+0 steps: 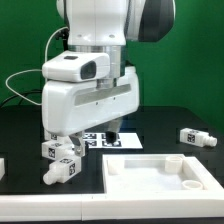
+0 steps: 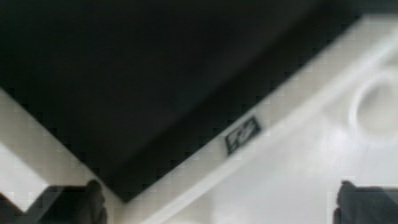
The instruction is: Assemble one leg
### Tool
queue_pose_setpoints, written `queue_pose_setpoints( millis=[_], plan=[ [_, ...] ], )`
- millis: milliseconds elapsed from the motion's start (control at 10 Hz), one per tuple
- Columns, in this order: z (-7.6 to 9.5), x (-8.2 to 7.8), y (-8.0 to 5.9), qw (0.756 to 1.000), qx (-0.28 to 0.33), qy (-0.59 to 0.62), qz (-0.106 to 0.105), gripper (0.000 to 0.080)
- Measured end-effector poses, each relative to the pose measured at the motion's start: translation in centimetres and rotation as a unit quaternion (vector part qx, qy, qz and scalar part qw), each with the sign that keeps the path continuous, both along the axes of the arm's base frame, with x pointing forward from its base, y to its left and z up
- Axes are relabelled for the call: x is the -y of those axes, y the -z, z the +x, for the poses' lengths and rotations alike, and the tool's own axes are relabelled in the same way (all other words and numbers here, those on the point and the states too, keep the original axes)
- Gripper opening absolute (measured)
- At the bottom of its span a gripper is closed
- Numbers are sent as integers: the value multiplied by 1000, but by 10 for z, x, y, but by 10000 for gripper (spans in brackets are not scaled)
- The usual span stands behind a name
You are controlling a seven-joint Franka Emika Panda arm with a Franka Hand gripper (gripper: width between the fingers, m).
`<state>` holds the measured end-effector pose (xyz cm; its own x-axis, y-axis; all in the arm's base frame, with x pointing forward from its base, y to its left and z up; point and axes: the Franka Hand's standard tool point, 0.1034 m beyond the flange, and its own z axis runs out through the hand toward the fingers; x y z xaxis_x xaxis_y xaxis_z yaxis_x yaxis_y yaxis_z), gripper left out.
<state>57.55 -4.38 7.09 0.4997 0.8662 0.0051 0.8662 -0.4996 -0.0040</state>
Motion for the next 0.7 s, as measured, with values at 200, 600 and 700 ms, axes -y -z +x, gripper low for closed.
queue_pose_setpoints(
  millis=[200, 600, 700],
  plan=[
    [-12, 13, 3, 982, -5, -188, -7, 649],
    [-24, 28, 11, 939, -18, -342, -17, 649],
    [-25, 30, 11, 937, -20, -349, -18, 649]
  ],
)
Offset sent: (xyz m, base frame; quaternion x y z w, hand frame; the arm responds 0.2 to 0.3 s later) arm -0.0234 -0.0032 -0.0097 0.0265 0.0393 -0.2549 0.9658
